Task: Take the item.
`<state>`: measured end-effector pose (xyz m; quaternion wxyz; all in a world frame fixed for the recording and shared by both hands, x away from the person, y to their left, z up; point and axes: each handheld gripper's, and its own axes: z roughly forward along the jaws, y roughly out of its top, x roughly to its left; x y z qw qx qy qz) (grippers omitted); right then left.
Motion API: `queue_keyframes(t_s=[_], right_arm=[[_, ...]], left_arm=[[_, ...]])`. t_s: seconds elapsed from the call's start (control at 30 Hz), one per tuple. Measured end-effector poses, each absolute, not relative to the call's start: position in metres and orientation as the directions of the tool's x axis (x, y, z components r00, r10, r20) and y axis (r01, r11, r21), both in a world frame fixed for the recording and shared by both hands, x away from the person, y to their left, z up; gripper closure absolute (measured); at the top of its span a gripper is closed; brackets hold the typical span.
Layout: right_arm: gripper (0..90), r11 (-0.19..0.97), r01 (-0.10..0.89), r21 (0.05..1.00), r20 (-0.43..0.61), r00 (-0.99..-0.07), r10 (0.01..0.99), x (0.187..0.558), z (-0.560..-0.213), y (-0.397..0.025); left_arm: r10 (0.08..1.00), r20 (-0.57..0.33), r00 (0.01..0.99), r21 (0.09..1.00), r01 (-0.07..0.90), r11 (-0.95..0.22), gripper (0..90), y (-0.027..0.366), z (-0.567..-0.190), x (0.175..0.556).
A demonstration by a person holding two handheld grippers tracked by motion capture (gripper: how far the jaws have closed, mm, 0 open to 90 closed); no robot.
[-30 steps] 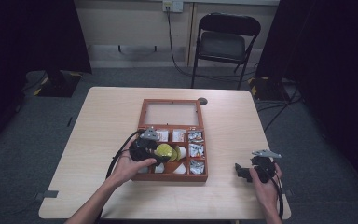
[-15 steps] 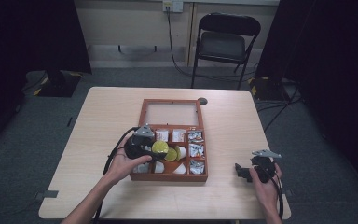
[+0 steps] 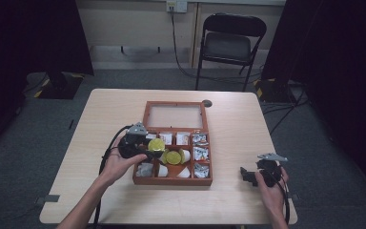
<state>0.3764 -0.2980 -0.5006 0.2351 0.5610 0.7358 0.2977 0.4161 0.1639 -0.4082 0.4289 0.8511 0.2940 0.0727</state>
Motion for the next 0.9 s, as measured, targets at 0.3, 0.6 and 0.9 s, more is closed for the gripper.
queue_keyframes(t_s=[0.3, 0.6, 0.9], right_arm=[[0.0, 0.194, 0.685, 0.702, -0.012, -0.260, 0.965, 0.376, -0.501, -0.298], [0.0, 0.193, 0.686, 0.702, -0.012, -0.260, 0.966, 0.376, -0.501, -0.298], [0.0, 0.194, 0.685, 0.702, -0.012, -0.260, 0.965, 0.376, -0.501, -0.298]], left_arm=[[0.581, -0.122, 0.805, 0.791, 0.432, -0.433, 38.6, 0.180, -0.401, 0.417], [0.590, -0.105, 0.800, 0.802, 0.419, -0.425, 38.6, 0.188, -0.391, 0.416], [0.625, -0.099, 0.774, 0.819, 0.420, -0.391, 38.6, 0.202, -0.384, 0.418]])
